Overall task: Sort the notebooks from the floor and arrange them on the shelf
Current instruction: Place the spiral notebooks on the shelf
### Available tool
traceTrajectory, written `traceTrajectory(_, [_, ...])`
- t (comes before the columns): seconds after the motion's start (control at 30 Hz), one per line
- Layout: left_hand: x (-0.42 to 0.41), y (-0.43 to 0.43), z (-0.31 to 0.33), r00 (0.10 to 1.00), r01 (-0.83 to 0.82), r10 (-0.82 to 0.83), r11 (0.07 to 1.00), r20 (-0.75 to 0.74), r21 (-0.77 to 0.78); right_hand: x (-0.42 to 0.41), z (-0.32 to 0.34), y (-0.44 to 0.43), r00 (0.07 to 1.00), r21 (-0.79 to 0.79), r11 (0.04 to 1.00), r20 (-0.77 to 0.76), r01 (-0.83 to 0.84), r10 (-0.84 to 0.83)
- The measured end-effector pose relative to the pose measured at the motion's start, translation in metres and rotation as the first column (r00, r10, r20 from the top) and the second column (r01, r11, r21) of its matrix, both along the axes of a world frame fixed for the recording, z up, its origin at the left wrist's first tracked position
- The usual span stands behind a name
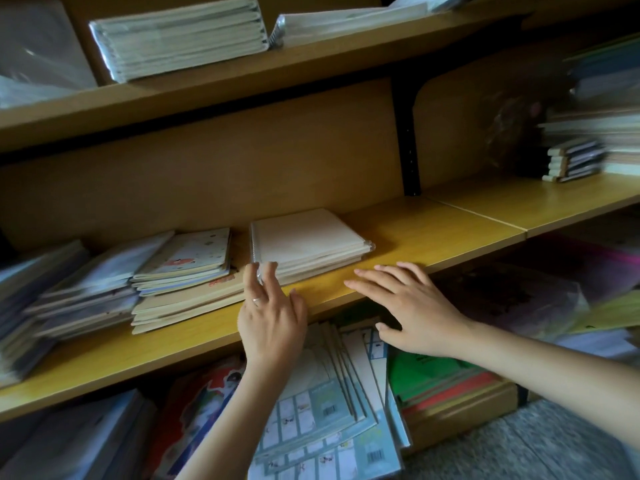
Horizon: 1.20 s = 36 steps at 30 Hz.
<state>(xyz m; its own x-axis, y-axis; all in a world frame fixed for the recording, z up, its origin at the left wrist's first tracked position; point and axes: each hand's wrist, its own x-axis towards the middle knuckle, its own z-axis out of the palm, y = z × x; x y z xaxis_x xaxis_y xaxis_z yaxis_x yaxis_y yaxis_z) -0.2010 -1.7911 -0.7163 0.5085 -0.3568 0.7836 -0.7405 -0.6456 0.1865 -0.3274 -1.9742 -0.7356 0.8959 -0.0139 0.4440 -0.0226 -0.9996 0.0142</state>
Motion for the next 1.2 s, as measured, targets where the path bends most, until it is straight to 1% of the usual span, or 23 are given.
traceTrajectory(0.07, [-0.008,-0.001,-0.009,0.999,0.034,-0.035,0.999,0.042,0.024,-0.007,-0.003,0.0,0.999,0.002,0.999,0.012,-0.044,0.043])
traceTrajectory(0.13, [-0.026,-0.002,-0.022,0.987,0.127,-0.135,0.988,0.092,0.087,-0.022,-0.01,-0.001,0.99,0.052,0.991,0.063,-0.126,0.123])
traceTrajectory(0.2, [-0.049,-0.005,-0.035,0.95,0.245,-0.284,0.936,0.128,0.252,-0.046,-0.024,-0.006,0.976,0.146,0.969,0.123,-0.199,0.181])
traceTrajectory(0.23, [-0.061,-0.007,-0.043,0.924,0.301,-0.362,0.886,0.121,0.352,-0.061,-0.037,-0.011,0.974,0.157,0.967,0.141,-0.199,0.177])
traceTrajectory(0.27, [-0.073,-0.011,-0.051,0.898,0.352,-0.43,0.825,0.089,0.442,-0.077,-0.052,-0.017,0.982,0.151,0.975,0.123,-0.161,0.143])
traceTrajectory(0.3, [-0.086,-0.016,-0.059,0.873,0.398,-0.485,0.762,0.044,0.512,-0.095,-0.07,-0.025,0.995,0.16,0.983,0.061,-0.086,0.077])
traceTrajectory(0.37, [-0.106,-0.029,-0.078,0.823,0.482,-0.566,0.643,-0.054,0.595,-0.135,-0.105,-0.045,0.98,0.264,0.949,-0.146,0.172,-0.137])
traceTrajectory(0.4, [-0.114,-0.036,-0.087,0.801,0.51,-0.591,0.589,-0.096,0.627,-0.157,-0.122,-0.055,0.932,0.317,0.889,-0.259,0.331,-0.255])
traceTrajectory(0.43, [-0.122,-0.043,-0.096,0.781,0.53,-0.611,0.539,-0.13,0.655,-0.18,-0.138,-0.065,0.848,0.341,0.794,-0.374,0.503,-0.376])
traceTrajectory(0.5, [-0.135,-0.058,-0.109,0.755,0.552,-0.629,0.456,-0.186,0.698,-0.226,-0.166,-0.082,0.577,0.308,0.5,-0.577,0.81,-0.578])
traceTrajectory(0.57, [-0.148,-0.073,-0.118,0.733,0.579,-0.638,0.403,-0.236,0.708,-0.271,-0.185,-0.093,0.305,0.239,0.193,-0.666,0.952,-0.681])
traceTrajectory(0.6, [-0.151,-0.077,-0.119,0.728,0.589,-0.637,0.392,-0.254,0.707,-0.287,-0.194,-0.099,0.216,0.208,0.097,-0.691,0.973,-0.689])
traceTrajectory(0.67, [-0.159,-0.088,-0.124,0.71,0.616,-0.647,0.379,-0.278,0.691,-0.316,-0.205,-0.108,0.101,0.145,-0.021,-0.774,0.989,-0.625])
traceTrajectory(0.73, [-0.168,-0.096,-0.129,0.688,0.642,-0.662,0.365,-0.297,0.674,-0.331,-0.211,-0.113,0.045,0.1,-0.069,-0.831,0.993,-0.555])
traceTrajectory(0.83, [-0.181,-0.104,-0.139,0.656,0.684,-0.676,0.346,-0.336,0.642,-0.329,-0.216,-0.12,-0.007,0.053,-0.089,-0.825,0.995,-0.565])
traceTrajectory(0.9, [-0.19,-0.106,-0.145,0.642,0.705,-0.679,0.34,-0.356,0.623,-0.323,-0.216,-0.127,-0.013,0.036,-0.083,-0.853,0.996,-0.521])
traceTrajectory(0.93, [-0.194,-0.106,-0.147,0.636,0.713,-0.681,0.34,-0.361,0.614,-0.322,-0.217,-0.133,-0.003,0.057,-0.108,-0.87,0.992,-0.494])
traceTrajectory(1.0, [-0.2,-0.106,-0.151,0.63,0.726,-0.678,0.34,-0.38,0.598,-0.323,-0.217,-0.142,0.017,0.139,-0.223,-0.879,0.965,-0.477])
traceTrajectory(1.03, [-0.202,-0.106,-0.154,0.628,0.733,-0.672,0.339,-0.393,0.59,-0.325,-0.215,-0.143,0.037,0.18,-0.251,-0.873,0.951,-0.487])
traceTrajectory(1.1, [-0.206,-0.106,-0.158,0.623,0.752,-0.656,0.352,-0.426,0.558,-0.327,-0.213,-0.149,0.101,0.27,-0.227,-0.822,0.936,-0.561])
traceTrajectory(1.13, [-0.208,-0.107,-0.159,0.616,0.766,-0.649,0.364,-0.447,0.529,-0.328,-0.212,-0.153,0.163,0.345,-0.196,-0.779,0.918,-0.606])
traceTrajectory(1.17, [-0.21,-0.108,-0.16,0.606,0.782,-0.647,0.378,-0.463,0.496,-0.329,-0.211,-0.158,0.245,0.458,-0.195,-0.734,0.867,-0.634])
traceTrajectory(1.2, [-0.212,-0.11,-0.161,0.597,0.794,-0.647,0.393,-0.474,0.463,-0.328,-0.207,-0.162,0.332,0.587,-0.234,-0.693,0.775,-0.64])
